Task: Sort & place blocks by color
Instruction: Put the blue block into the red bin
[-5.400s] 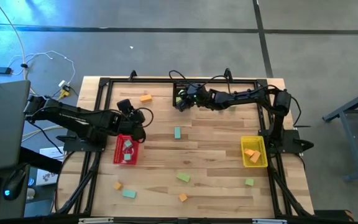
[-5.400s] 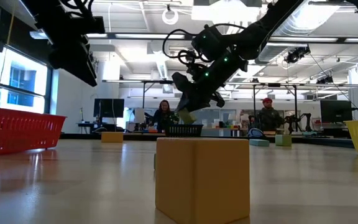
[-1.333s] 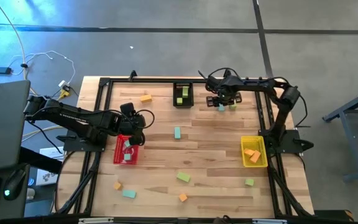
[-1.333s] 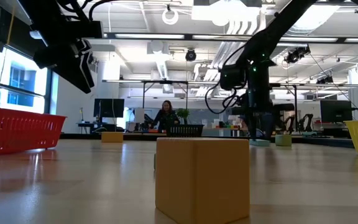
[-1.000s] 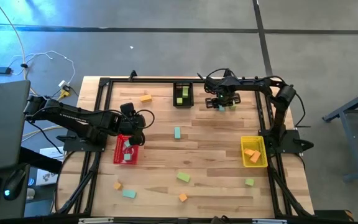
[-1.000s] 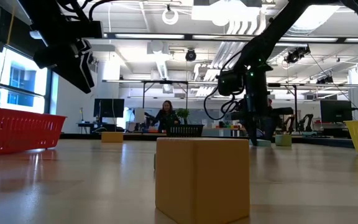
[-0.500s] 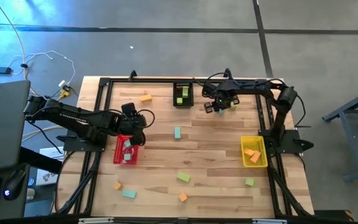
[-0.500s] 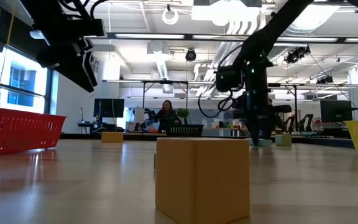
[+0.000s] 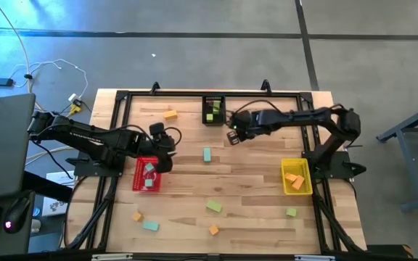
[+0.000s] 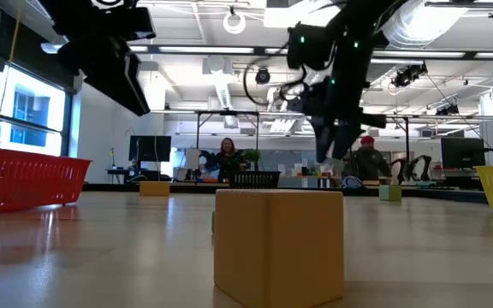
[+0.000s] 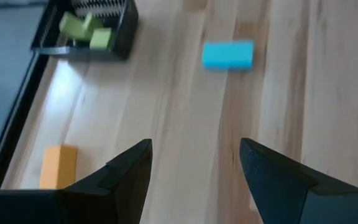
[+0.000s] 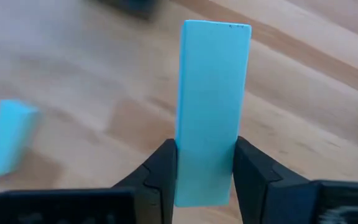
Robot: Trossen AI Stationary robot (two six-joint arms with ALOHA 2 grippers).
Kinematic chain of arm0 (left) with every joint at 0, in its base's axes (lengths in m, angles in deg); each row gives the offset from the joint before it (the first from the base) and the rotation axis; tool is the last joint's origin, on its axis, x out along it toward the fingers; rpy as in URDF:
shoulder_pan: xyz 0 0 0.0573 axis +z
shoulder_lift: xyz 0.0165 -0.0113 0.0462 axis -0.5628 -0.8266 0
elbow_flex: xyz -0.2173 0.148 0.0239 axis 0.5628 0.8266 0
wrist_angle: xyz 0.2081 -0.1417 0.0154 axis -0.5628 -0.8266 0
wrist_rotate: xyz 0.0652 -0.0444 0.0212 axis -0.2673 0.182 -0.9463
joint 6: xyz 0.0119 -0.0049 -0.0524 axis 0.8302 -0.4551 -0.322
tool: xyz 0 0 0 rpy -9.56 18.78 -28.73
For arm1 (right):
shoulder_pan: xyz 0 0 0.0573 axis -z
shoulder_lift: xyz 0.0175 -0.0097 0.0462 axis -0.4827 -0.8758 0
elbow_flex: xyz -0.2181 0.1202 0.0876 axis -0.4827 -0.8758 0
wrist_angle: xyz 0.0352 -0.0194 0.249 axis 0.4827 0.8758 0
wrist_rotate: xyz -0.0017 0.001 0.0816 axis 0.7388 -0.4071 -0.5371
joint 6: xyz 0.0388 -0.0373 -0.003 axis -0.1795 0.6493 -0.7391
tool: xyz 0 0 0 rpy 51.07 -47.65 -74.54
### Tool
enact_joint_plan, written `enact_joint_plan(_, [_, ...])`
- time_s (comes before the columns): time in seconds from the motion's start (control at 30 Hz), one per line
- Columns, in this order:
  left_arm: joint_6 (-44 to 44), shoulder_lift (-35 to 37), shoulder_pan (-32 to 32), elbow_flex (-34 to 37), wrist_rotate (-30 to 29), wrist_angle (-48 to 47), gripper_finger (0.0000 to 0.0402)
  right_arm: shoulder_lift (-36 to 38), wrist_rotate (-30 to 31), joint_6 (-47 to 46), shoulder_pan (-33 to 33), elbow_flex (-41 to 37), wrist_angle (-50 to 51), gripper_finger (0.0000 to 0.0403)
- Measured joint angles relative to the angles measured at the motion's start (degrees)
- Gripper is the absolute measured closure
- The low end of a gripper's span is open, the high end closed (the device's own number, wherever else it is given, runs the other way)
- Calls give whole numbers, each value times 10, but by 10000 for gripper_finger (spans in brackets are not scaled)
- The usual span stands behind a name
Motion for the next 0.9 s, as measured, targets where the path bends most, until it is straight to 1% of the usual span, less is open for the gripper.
enact_joint_plan(0.2, [28,0,0,0,5,90,174,13,4,34,-64,0,-82,307])
enact_joint_plan(0.33, [28,0,0,0,48,134,174,16,5,71,-95,1,-151,307])
enact_joint_plan(0.47, [28,0,0,0,97,162,174,16,11,100,-122,1,-195,307])
enact_joint_plan(0.57, [28,0,0,0,117,177,174,16,24,106,-139,1,-219,307])
enact_joint_plan(0.77, [17,0,0,0,144,198,174,16,13,148,-165,1,-272,307])
enact_joint_plan(0.9, [17,0,0,0,184,223,174,16,12,178,-187,1,-306,307])
